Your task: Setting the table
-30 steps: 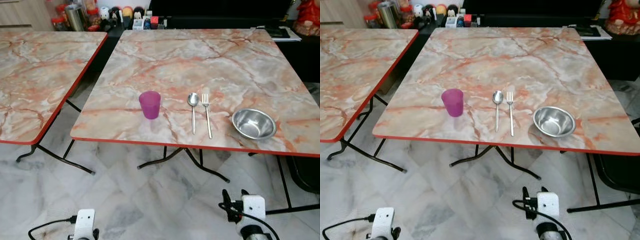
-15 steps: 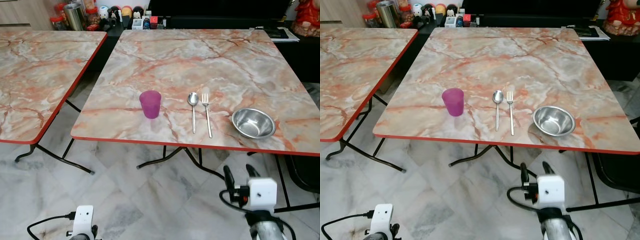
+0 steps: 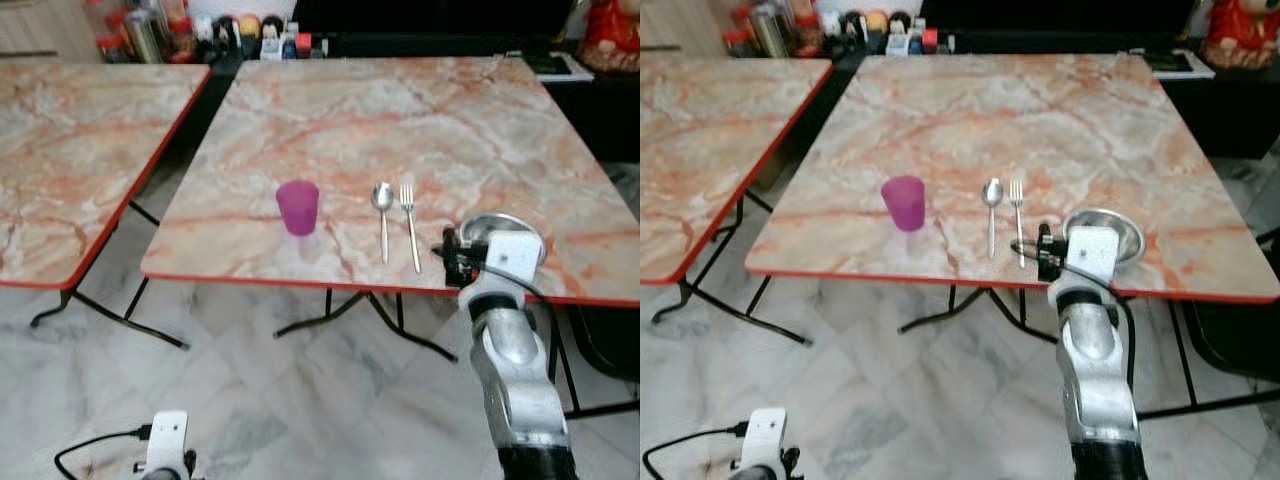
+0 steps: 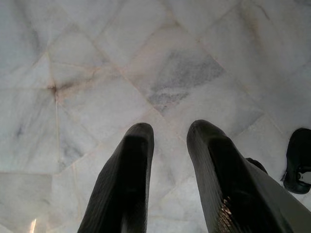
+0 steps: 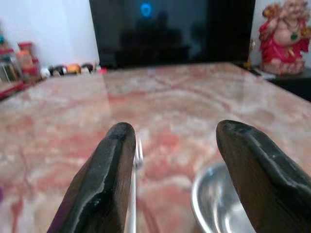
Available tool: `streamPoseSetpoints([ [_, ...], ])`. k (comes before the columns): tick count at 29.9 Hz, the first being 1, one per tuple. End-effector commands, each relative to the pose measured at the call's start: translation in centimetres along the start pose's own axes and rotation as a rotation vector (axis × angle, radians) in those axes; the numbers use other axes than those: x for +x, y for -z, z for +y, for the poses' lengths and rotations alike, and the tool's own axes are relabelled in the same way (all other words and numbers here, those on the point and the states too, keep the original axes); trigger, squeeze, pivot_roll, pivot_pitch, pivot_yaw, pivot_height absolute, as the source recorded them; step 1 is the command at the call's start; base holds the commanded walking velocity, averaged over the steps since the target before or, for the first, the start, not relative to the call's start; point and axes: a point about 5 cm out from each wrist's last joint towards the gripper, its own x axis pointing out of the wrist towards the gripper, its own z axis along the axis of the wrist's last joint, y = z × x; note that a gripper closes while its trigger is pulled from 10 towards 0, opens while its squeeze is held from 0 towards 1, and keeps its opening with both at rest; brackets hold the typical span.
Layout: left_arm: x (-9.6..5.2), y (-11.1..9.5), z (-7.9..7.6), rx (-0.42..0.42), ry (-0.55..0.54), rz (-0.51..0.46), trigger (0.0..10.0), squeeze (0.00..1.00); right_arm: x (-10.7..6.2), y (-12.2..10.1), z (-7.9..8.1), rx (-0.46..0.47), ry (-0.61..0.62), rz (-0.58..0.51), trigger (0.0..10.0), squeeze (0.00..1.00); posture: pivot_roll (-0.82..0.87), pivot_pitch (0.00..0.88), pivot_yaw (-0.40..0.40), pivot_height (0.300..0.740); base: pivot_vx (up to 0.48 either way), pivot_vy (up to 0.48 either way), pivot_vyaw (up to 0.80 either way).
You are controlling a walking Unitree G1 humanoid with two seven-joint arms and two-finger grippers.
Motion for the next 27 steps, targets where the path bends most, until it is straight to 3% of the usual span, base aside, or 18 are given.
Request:
streamPoseSetpoints([
  [1, -0.2, 0.9, 0.3, 0.007, -0.014, 0.027, 10.0, 0.00, 0.3, 0.5, -0.1, -0.006, 0.022, 0.035, 10.0, 0.00, -0.10, 0.093, 0.048, 0.740, 0.244, 0.000, 0.00],
  [6, -0.2, 1.0, 0.2, 0.010, -0.014, 0.025, 10.0, 0.00, 1.0, 0.2, -0.2, -0.005, 0.029, 0.030, 10.0, 0.00, -0.10, 0.087, 0.045, 0.740, 0.275, 0.000, 0.00],
  [10, -0.2, 1.0, 0.1, 0.015, -0.010, 0.024, 10.0, 0.00, 0.8, 0.7, 0.0, 0.017, 0.034, 0.053, 10.0, 0.00, -0.10, 0.082, 0.042, 0.740, 0.281, 0.000, -0.65],
  [19, -0.1, 0.6, -0.2, 0.013, 0.000, 0.014, 10.0, 0.00, 0.8, 0.5, 0.9, 0.019, 0.012, 0.037, 10.0, 0.00, -0.10, 0.079, 0.042, 0.740, 0.296, 0.000, 0.00],
  [27, -0.1, 0.3, -0.2, 0.008, -0.002, 0.004, 10.0, 0.00, 1.1, 0.4, 0.8, 0.013, 0.015, 0.036, 10.0, 0.00, -0.09, 0.090, 0.040, 0.740, 0.312, 0.000, 0.00],
])
